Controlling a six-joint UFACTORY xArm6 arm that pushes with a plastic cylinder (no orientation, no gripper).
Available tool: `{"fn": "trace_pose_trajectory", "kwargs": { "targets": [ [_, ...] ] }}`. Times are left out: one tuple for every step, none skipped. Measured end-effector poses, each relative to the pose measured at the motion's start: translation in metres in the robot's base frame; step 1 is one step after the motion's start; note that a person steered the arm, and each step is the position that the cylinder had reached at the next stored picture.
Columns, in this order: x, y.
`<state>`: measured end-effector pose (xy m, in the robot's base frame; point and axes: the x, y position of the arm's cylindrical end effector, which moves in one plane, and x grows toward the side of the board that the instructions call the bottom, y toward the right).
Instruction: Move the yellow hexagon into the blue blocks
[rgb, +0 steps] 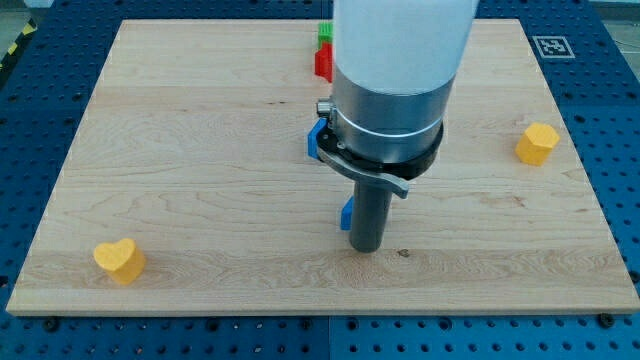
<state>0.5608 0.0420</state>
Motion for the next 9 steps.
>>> {"fn": "trace_pose_trajectory", "kwargs": {
  "targets": [
    [-0.008,-0.001],
    [-0.033,-0.018],
    [-0.041,-0.021],
    [-0.04,-0.014],
    [-0.04,0.006],
    [-0.048,0.001],
    [-0.071,-0.028],
    [-0.071,-0.029],
    [-0.052,-0.006]
  ]
}}
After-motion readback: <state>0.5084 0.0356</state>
